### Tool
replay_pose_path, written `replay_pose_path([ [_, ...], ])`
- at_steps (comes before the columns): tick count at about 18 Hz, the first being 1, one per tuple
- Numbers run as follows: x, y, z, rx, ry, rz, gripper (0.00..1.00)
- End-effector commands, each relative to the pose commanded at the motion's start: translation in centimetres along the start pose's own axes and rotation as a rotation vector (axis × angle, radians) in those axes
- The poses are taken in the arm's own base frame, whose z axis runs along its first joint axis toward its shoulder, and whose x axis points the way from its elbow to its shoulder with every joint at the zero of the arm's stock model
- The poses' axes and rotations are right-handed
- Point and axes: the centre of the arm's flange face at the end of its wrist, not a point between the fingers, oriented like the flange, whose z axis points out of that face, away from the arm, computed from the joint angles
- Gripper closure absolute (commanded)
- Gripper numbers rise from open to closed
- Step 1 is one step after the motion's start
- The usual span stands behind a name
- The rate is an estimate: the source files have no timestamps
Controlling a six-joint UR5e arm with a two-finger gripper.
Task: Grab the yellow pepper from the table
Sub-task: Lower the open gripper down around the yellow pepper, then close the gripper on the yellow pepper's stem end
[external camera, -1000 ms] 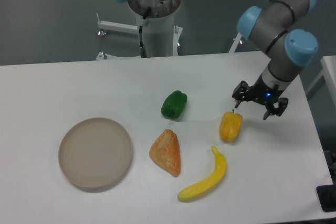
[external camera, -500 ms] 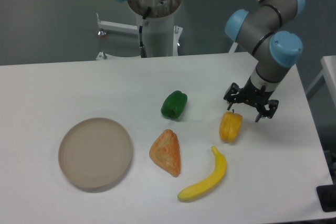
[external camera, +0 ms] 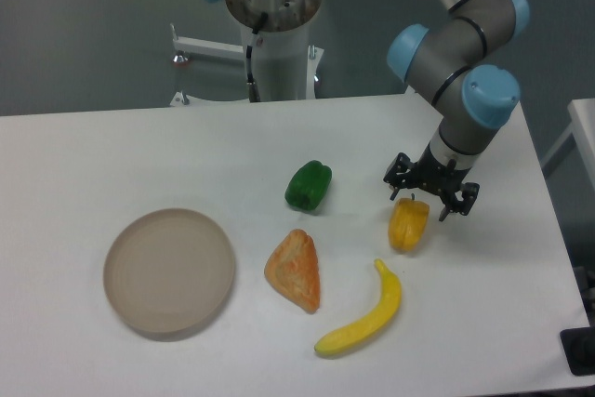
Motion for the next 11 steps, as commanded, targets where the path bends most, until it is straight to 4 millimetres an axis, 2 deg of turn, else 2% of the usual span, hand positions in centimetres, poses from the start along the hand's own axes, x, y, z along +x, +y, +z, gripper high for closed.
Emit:
replay_pose_path([
  [4,-0.01,0.01,0.60,-0.003,0.006,0.011,0.02],
  [6,-0.01,0.01,0.61,-0.003,0.006,0.016,0.38],
  [7,-0.09,0.07,0.57,-0.002,0.004,0.015,0.41],
  [11,-0.22,-0.03,0.42,-0.001,0.001,0.015,0.44],
])
